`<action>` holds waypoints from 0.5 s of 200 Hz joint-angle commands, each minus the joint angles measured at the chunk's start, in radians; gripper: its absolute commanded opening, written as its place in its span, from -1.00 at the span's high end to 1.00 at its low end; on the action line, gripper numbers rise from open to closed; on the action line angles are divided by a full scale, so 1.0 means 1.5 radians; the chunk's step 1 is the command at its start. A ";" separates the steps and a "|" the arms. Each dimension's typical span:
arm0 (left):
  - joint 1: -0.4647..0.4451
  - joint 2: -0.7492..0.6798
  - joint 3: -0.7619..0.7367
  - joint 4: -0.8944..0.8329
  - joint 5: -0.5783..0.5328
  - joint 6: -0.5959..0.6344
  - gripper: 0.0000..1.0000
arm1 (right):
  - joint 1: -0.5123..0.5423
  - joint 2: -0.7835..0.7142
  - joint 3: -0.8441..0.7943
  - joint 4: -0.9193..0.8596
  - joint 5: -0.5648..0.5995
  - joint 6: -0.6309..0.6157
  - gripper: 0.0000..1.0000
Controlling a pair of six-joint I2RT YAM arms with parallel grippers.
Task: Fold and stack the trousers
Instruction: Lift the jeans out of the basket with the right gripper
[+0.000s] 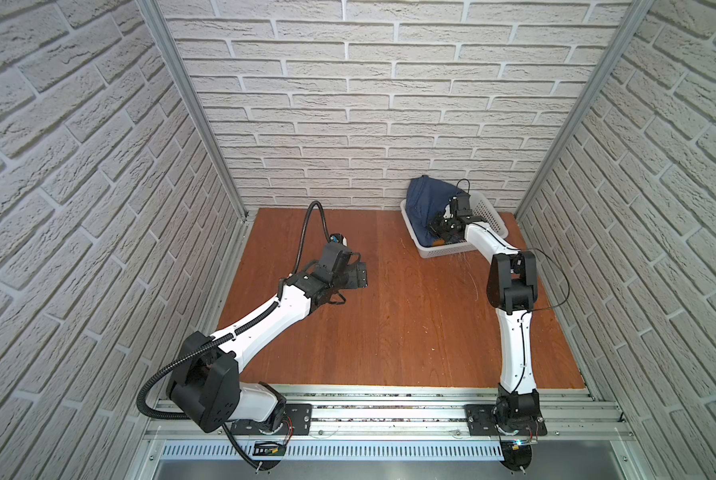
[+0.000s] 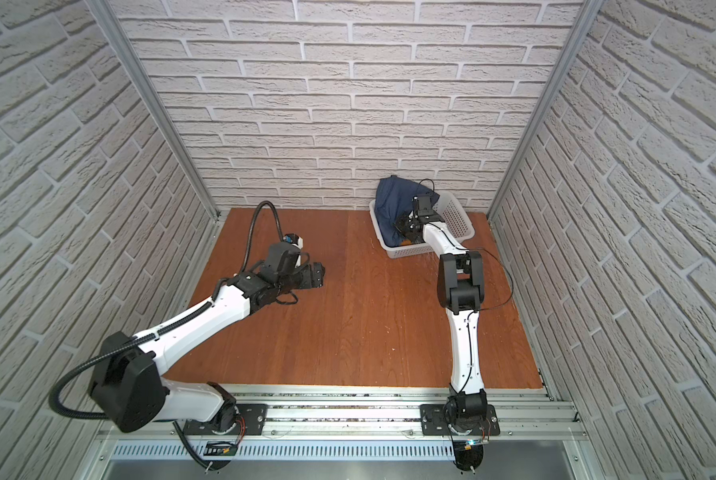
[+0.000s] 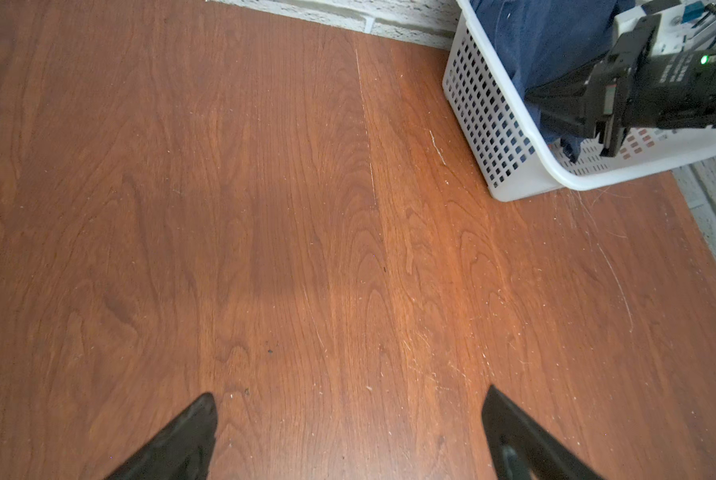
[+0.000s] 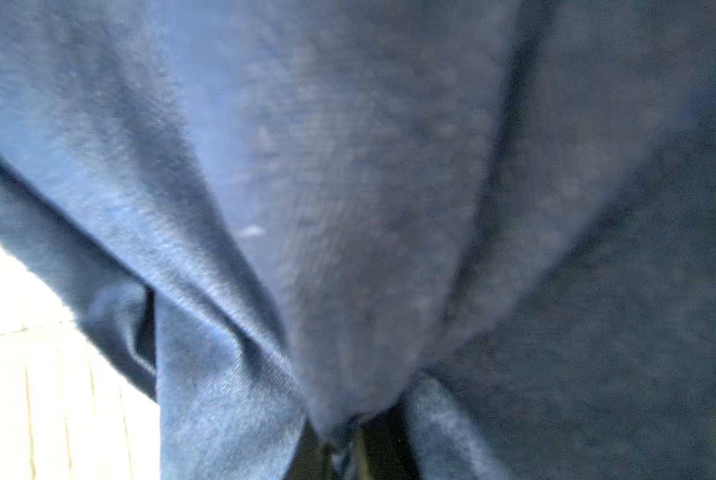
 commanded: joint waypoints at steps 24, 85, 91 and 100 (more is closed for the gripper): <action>0.004 -0.054 -0.033 0.027 0.005 -0.007 -0.96 | 0.042 -0.128 0.082 0.014 0.042 -0.068 0.88; 0.001 -0.165 -0.090 0.007 -0.013 -0.042 -0.97 | 0.103 -0.238 0.282 -0.067 0.053 -0.170 0.88; 0.001 -0.179 -0.096 0.005 -0.016 -0.046 -0.97 | 0.109 -0.245 0.300 -0.068 0.049 -0.174 0.88; 0.001 -0.196 -0.102 -0.002 -0.020 -0.051 -0.96 | 0.121 -0.258 0.335 -0.067 0.041 -0.177 0.88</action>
